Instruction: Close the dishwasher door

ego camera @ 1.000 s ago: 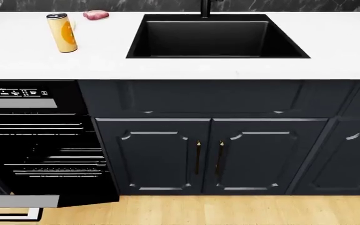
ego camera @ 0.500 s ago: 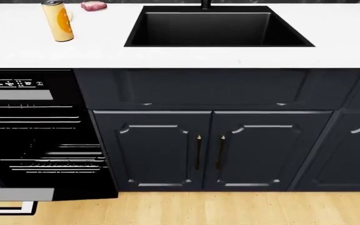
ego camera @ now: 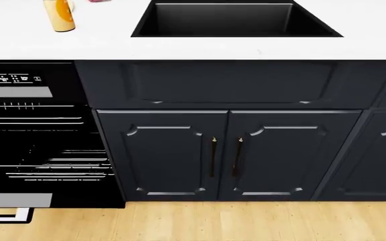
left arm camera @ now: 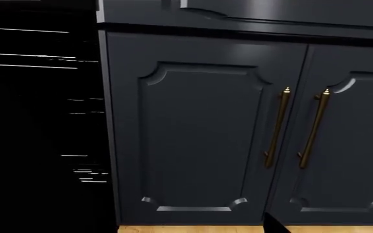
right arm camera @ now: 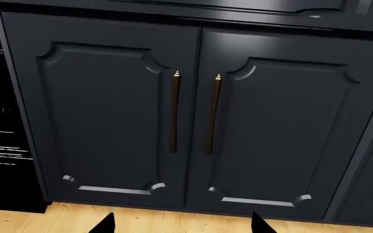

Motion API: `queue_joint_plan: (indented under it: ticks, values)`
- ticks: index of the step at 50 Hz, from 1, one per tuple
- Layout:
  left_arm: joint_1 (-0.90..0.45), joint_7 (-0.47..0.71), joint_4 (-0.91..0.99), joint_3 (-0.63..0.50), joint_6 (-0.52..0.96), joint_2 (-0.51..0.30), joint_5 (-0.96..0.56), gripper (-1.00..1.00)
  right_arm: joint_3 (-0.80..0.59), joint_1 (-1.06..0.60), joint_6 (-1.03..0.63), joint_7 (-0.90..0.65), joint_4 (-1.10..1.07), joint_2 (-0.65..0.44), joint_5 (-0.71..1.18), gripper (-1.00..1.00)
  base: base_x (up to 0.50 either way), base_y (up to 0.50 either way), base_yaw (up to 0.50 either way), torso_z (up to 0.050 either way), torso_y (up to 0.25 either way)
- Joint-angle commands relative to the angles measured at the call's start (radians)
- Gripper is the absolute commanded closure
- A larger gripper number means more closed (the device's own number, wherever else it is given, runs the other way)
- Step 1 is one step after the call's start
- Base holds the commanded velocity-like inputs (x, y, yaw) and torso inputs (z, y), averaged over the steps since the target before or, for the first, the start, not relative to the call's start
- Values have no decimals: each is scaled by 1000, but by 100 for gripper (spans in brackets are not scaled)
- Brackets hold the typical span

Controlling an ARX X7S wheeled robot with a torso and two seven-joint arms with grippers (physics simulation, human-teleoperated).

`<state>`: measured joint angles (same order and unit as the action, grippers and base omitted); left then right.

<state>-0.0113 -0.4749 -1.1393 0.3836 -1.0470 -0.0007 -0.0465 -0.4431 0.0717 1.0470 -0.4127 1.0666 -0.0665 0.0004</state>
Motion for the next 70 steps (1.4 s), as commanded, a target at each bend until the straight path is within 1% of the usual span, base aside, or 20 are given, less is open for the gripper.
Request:
queue_joint_plan:
  ticks: [1,70]
  values:
    - [1,1,2,-1,0,0,1,-100,1,2,0,1,-1,0,0,-100,0,0,0,-50,0]
    - [1,3,3,-1,0,0,3,-100,23,5,0,24,-2,6,0,-100,0,0,0,-50,0]
